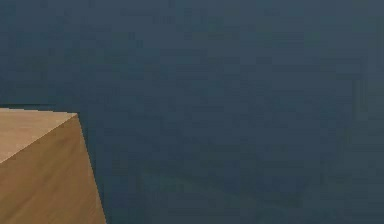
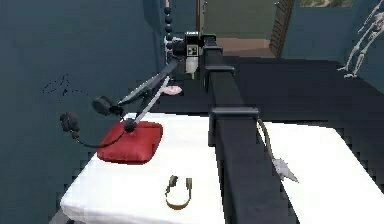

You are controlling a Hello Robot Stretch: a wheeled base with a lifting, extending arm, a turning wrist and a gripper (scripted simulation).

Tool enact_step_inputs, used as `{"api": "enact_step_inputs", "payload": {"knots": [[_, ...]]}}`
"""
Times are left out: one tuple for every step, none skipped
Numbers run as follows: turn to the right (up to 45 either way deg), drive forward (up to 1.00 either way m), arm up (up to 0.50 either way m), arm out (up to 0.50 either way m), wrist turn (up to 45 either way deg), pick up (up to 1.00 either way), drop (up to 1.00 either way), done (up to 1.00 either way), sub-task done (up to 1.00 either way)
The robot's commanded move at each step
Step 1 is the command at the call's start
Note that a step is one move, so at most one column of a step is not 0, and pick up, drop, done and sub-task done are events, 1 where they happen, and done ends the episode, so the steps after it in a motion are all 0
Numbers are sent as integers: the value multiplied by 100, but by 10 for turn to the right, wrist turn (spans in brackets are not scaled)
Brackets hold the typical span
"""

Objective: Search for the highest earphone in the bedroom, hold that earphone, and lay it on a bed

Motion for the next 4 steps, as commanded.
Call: {"api": "enact_step_inputs", "payload": {"knots": [[0, 0, 0, 0, 450, 0, 0, 0, 0], [0, 0, 0, 0, 450, 0, 0, 0, 0], [0, 0, 0, 0, 450, 0, 0, 0, 0], [0, 0, 0, 0, 450, 0, 0, 0, 0]]}}
